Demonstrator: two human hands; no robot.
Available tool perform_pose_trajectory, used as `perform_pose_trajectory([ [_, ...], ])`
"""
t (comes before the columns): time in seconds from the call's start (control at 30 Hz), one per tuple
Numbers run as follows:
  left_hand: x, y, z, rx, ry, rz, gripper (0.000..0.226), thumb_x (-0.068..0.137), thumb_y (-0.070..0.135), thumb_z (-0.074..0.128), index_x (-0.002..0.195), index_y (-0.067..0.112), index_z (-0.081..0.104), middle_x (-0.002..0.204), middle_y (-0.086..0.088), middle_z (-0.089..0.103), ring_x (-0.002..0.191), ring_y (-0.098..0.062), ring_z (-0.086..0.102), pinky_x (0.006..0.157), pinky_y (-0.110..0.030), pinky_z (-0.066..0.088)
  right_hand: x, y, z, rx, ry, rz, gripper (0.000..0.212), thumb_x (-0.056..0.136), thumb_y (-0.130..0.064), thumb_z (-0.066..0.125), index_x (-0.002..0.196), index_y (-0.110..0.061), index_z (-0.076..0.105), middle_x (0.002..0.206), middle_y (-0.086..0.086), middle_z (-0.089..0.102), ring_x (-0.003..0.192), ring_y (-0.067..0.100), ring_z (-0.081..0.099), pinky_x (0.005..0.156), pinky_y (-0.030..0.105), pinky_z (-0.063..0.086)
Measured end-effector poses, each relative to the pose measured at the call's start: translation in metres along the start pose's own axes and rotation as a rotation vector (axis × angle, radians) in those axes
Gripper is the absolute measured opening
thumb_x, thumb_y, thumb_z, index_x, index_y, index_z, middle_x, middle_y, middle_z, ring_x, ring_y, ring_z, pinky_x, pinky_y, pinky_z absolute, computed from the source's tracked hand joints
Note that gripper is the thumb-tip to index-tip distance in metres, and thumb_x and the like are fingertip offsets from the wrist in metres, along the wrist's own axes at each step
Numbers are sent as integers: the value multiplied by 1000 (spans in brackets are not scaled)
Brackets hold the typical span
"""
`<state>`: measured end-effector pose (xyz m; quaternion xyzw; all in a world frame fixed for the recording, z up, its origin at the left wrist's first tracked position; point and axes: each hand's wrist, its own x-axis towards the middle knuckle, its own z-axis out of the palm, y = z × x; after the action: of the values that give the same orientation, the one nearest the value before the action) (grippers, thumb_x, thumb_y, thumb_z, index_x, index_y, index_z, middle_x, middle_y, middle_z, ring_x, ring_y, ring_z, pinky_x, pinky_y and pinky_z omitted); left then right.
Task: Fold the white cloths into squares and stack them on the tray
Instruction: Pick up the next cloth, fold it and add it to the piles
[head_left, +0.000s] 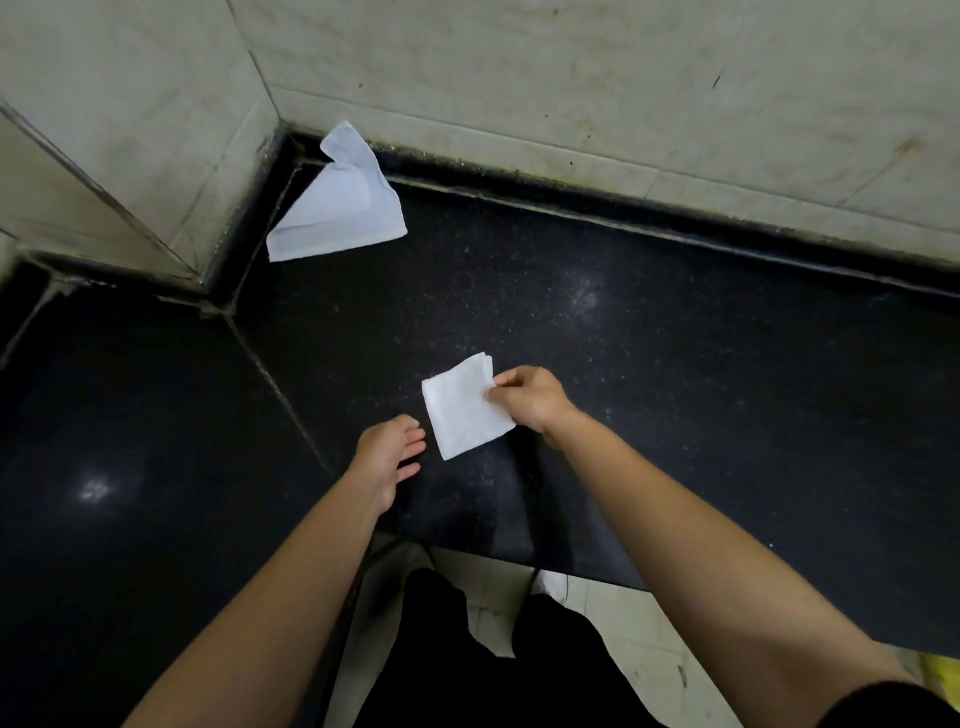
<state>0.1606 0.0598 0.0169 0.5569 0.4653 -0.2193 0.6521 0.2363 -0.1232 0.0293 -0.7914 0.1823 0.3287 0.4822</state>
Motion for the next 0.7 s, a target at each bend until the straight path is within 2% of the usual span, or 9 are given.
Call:
perform_pose_trajectory([
  [0.13, -7, 12, 4, -118, -100, 3, 30, 93, 20, 56, 122, 12, 58, 130, -9, 59, 120, -23, 55, 98, -45, 45, -16, -27, -10, -19, -56, -94, 11, 86, -20, 72, 97, -20, 70, 99, -1, 72, 92, 13, 68, 78, 27, 55],
  [0.27, -9, 31, 17, -274, -300, -38, 20, 91, 22, 53, 107, 15, 60, 138, -10, 52, 133, -24, 44, 111, -52, 34, -38, -43, -27, 108, -149, -116, 18, 89, -14, 72, 107, -15, 70, 94, -2, 73, 79, 5, 67, 64, 17, 51],
  [0.37, -11, 36, 24, -298, -434, -34, 32, 87, 23, 50, 115, 11, 61, 133, -14, 61, 124, -29, 55, 103, -51, 43, -47, -30, -40, 233, -178, -80, 23, 91, -11, 69, 114, -13, 71, 100, 2, 75, 84, 9, 69, 68, 21, 55],
  [0.47, -13, 32, 30, -285, -470, -35, 38, 90, 18, 47, 124, 8, 61, 126, -15, 66, 117, -32, 61, 98, -51, 49, -51, -2, -47, 284, -139, -2, 25, 92, -8, 65, 115, -16, 71, 108, 5, 75, 92, 13, 71, 76, 26, 55],
  [0.63, -17, 20, 35, -20, -524, -43, 36, 91, 7, 51, 125, 12, 61, 121, -12, 68, 110, -29, 65, 79, -43, 56, -64, 35, -48, 427, -154, 118, 31, 92, -6, 62, 118, -21, 70, 112, 1, 75, 102, 16, 70, 80, 29, 56],
  [0.7, -19, 20, 35, 96, -559, -11, 40, 89, 0, 54, 124, 18, 63, 119, -11, 70, 109, -30, 67, 79, -45, 58, -71, 47, -50, 473, -197, 125, 36, 92, -8, 63, 124, -24, 67, 119, 2, 73, 110, 21, 68, 87, 34, 56],
])
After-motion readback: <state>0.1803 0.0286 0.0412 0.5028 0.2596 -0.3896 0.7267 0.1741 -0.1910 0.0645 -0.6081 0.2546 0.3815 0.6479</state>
